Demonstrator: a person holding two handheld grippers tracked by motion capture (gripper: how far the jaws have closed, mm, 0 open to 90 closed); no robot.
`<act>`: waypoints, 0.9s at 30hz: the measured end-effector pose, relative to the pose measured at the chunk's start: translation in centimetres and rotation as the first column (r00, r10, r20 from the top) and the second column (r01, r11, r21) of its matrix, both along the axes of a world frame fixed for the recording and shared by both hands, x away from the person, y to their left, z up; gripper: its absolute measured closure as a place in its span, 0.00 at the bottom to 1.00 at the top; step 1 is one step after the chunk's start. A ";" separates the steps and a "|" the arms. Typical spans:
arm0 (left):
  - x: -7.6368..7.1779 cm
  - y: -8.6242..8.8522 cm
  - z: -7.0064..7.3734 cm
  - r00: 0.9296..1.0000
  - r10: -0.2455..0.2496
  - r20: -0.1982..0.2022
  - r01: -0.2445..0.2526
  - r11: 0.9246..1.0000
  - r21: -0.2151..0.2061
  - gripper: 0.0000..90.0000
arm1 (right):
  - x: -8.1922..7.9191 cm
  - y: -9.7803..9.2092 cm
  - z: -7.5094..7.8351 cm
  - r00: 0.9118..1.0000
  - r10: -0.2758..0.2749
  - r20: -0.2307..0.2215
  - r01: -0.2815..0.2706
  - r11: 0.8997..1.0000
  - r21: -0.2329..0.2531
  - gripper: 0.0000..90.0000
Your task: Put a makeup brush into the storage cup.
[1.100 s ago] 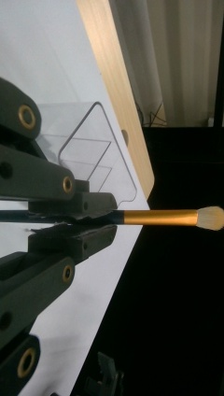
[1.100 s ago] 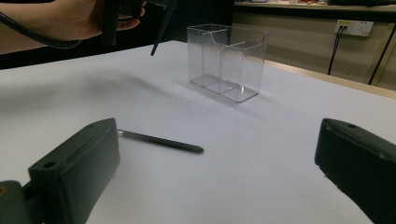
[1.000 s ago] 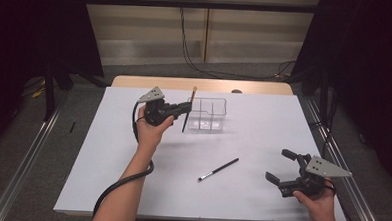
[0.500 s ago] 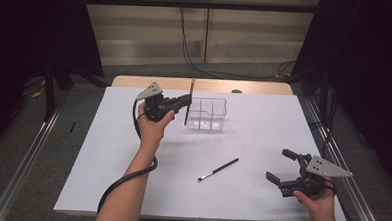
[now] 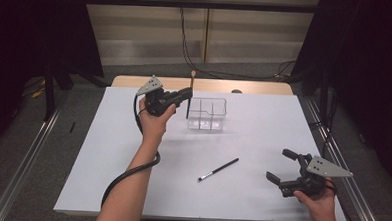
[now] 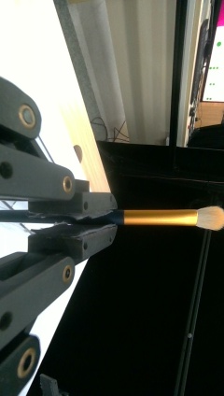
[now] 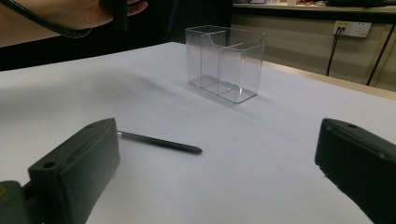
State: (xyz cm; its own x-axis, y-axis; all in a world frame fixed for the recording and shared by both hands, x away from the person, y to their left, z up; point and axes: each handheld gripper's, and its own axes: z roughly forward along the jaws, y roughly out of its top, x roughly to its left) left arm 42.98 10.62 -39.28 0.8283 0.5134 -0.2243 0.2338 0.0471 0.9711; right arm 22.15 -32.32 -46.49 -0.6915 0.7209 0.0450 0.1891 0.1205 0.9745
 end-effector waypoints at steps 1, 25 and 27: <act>0.0 0.0 0.0 1.000 0.002 -0.001 -0.002 1.000 -0.003 0.93 | 0.0 0.0 0.0 1.000 -0.001 0.000 0.001 1.000 0.000 0.00; 1.6 -1.1 1.8 0.999 0.022 0.027 -0.022 1.000 0.022 0.93 | 0.0 -0.1 0.0 1.000 -0.004 -0.002 0.004 1.000 0.004 0.00; 1.7 -1.2 1.9 0.999 0.025 0.031 -0.026 0.999 0.025 0.93 | 0.0 -0.1 0.0 1.000 -0.004 -0.002 0.004 1.000 0.004 0.00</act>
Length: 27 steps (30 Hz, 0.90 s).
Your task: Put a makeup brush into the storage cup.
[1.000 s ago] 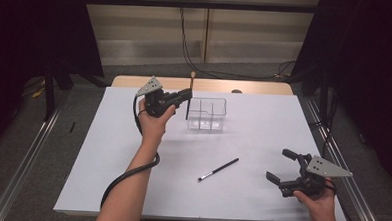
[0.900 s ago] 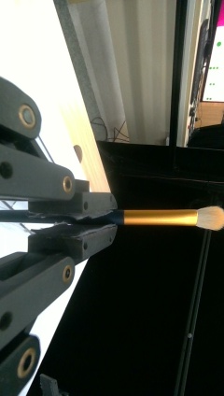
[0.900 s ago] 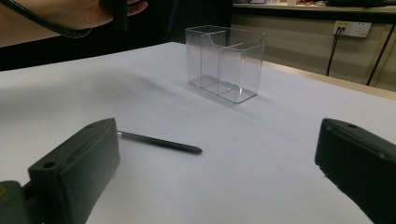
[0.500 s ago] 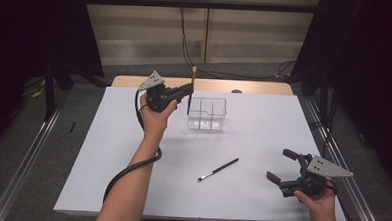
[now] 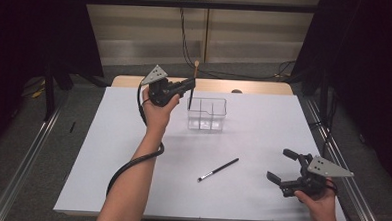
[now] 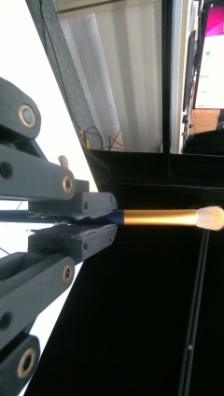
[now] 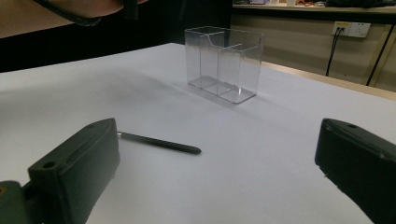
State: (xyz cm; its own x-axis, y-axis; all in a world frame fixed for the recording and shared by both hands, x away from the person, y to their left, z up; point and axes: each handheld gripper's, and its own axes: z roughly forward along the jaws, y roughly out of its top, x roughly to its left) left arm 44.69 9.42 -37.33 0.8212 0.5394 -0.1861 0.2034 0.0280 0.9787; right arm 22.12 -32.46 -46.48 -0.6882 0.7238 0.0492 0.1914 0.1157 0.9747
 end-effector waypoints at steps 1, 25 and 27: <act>0.1 0.0 0.1 1.000 0.001 0.003 -0.001 1.000 0.004 0.93 | 0.0 0.0 0.0 1.000 0.000 0.000 0.000 1.000 0.000 0.00; 1.2 -1.0 0.2 0.998 0.053 0.016 -0.054 0.998 0.016 0.93 | 0.0 -0.1 0.0 1.000 0.002 0.001 -0.002 1.000 0.000 0.00; 1.3 -1.1 0.2 0.998 0.059 0.014 -0.059 0.998 0.014 0.93 | 0.0 -0.1 0.0 1.000 0.001 0.001 -0.001 1.000 0.000 0.00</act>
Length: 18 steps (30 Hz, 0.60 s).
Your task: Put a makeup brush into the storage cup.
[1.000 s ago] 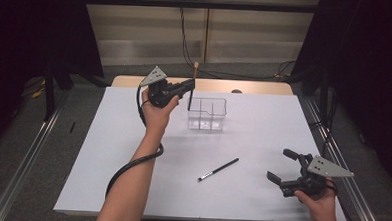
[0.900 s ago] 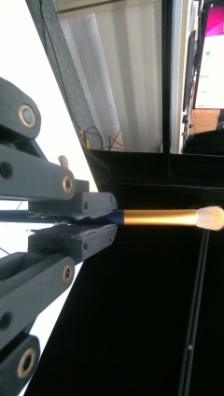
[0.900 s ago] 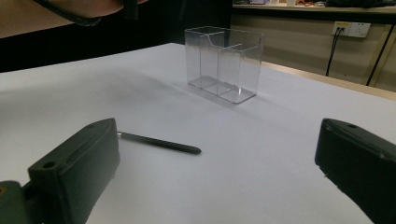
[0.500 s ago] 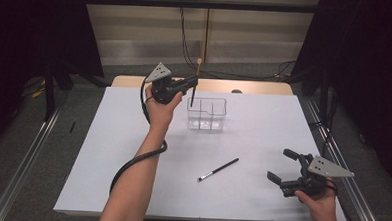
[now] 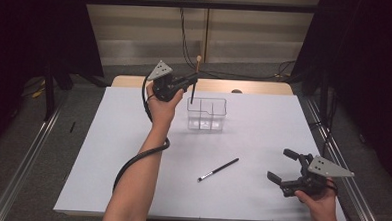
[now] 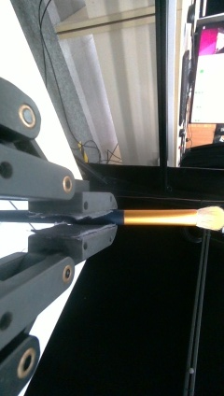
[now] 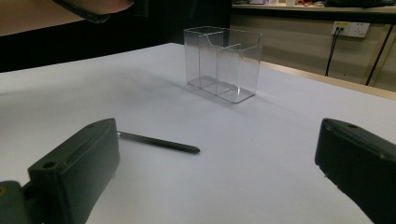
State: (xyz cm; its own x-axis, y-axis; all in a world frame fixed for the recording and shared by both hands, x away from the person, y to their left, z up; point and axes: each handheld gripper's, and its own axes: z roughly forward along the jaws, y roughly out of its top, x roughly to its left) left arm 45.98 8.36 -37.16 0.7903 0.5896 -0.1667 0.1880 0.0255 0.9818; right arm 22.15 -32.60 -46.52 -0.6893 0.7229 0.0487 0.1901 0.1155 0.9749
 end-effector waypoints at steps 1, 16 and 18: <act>0.0 0.0 0.0 1.000 0.000 0.000 0.000 1.000 0.000 0.93 | 0.0 0.0 0.0 1.000 -0.001 0.001 0.001 1.000 -0.001 0.00; 0.5 -0.5 -0.1 1.000 0.005 0.006 -0.005 1.000 0.010 0.93 | 0.0 -0.1 0.0 1.000 -0.002 0.001 0.002 1.000 -0.001 0.00; 0.5 -0.5 -0.1 1.000 0.006 0.008 -0.006 1.000 0.014 0.93 | 0.0 -0.1 0.0 1.000 -0.001 0.001 0.001 1.000 0.000 0.00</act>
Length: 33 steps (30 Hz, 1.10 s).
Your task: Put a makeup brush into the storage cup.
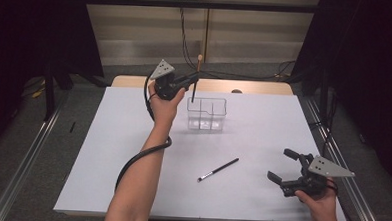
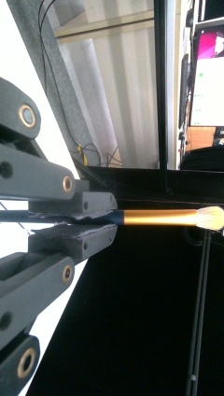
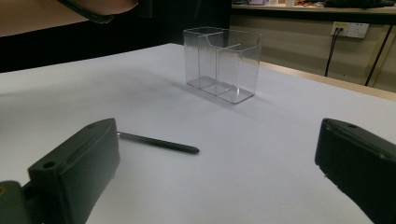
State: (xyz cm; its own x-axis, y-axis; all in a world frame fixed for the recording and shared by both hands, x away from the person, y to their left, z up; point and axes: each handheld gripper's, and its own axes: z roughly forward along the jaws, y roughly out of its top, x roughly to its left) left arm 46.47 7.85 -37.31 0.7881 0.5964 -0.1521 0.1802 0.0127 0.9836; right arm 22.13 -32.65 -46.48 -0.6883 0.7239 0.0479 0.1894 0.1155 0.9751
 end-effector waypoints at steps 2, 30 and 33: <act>0.0 -0.1 -0.1 1.000 0.004 0.001 -0.004 1.000 0.002 0.93 | 0.0 0.0 0.0 1.000 0.000 -0.001 0.000 1.000 0.000 0.00; 0.0 -0.6 -1.5 1.000 0.009 -0.015 -0.009 1.000 0.004 0.93 | 0.0 -0.1 0.1 1.000 -0.001 0.004 0.001 1.000 -0.001 0.00; -0.1 -0.6 -1.7 1.000 0.006 -0.019 -0.006 1.000 0.002 0.93 | -0.1 -0.1 0.0 1.000 -0.001 0.003 0.001 1.000 -0.001 0.00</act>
State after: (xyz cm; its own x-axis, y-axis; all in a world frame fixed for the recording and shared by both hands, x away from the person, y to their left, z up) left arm 46.41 7.21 -38.97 0.7814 0.6016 -0.1657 0.1987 0.0119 0.9800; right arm 22.08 -32.74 -46.43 -0.6875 0.7248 0.0452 0.1866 0.1162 0.9755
